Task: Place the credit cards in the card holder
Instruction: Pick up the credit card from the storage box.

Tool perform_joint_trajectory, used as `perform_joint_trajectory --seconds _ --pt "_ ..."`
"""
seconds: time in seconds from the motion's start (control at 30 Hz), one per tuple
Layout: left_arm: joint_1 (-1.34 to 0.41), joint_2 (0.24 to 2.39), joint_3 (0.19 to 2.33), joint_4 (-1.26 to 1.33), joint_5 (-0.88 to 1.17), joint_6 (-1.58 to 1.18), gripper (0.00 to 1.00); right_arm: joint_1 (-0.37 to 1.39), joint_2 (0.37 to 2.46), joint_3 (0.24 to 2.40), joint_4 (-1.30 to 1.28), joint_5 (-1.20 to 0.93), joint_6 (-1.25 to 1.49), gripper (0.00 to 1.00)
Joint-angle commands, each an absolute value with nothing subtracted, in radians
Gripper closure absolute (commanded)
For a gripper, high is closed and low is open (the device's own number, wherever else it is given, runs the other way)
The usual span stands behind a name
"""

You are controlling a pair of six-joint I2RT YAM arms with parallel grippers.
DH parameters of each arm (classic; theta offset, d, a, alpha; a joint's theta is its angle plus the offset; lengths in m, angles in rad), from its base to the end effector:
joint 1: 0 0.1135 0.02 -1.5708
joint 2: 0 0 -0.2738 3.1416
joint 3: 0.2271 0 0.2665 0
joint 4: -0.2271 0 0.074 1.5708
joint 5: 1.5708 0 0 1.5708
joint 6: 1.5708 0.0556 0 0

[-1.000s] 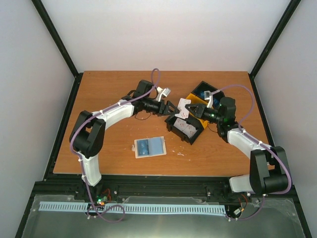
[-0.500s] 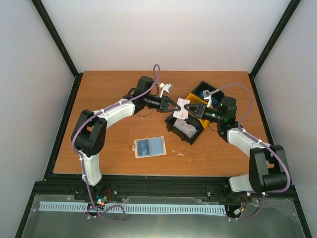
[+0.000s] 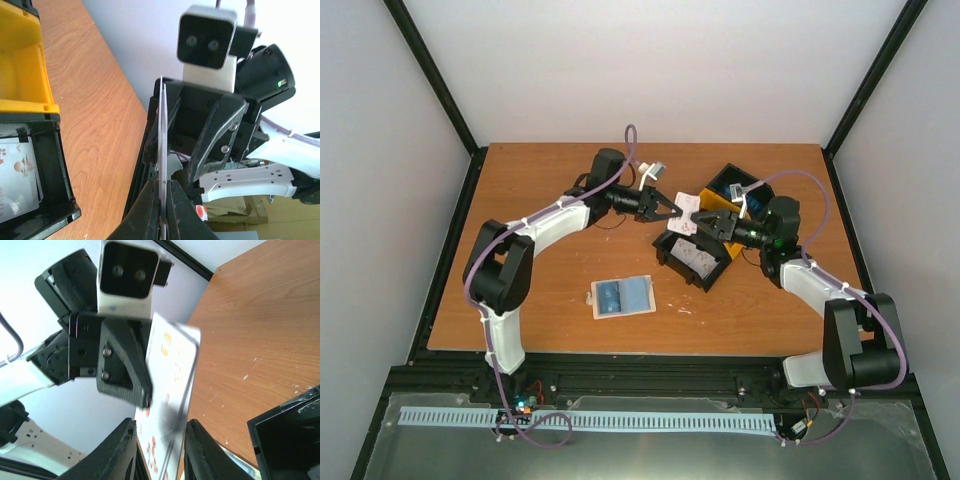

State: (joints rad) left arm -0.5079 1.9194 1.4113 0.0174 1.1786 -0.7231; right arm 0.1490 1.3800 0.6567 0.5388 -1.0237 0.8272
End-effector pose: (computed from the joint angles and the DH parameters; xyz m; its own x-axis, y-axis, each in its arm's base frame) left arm 0.3713 -0.2655 0.2520 -0.9030 0.2131 -0.3731 0.4009 0.1048 -0.9101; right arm 0.2932 0.0920 0.2366 -0.7907 0.2685 -0.5501 -0.4808 0.2839 0.8296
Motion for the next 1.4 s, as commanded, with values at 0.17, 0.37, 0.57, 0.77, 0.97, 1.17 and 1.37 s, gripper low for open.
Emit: perform_joint_trajectory --seconds 0.17,0.37,0.57,0.77,0.97,1.17,1.37 --pt "-0.473 1.908 1.501 0.134 1.276 -0.989 0.99 0.138 1.283 0.598 0.623 -1.076 0.884 0.73" --pt "-0.472 1.893 1.501 0.209 1.310 -1.099 0.99 0.138 1.286 0.621 0.629 -1.048 0.927 0.81" --pt "-0.472 1.881 1.498 0.237 1.319 -1.101 0.99 0.138 1.322 0.665 0.589 -1.038 0.926 0.82" --pt "-0.473 1.874 1.491 0.246 1.323 -1.076 0.99 0.139 1.341 0.709 0.495 -1.025 0.905 0.81" --pt "-0.477 1.876 1.491 0.247 1.330 -1.054 0.99 0.164 1.392 0.763 0.456 -1.026 0.909 0.81" --pt "-0.480 1.884 1.490 0.242 1.330 -1.044 0.99 0.189 1.430 0.762 0.609 -1.055 1.015 0.83" --pt "-0.480 1.895 1.501 0.171 1.310 -0.998 0.99 0.195 1.455 0.751 0.764 -1.051 1.118 0.97"
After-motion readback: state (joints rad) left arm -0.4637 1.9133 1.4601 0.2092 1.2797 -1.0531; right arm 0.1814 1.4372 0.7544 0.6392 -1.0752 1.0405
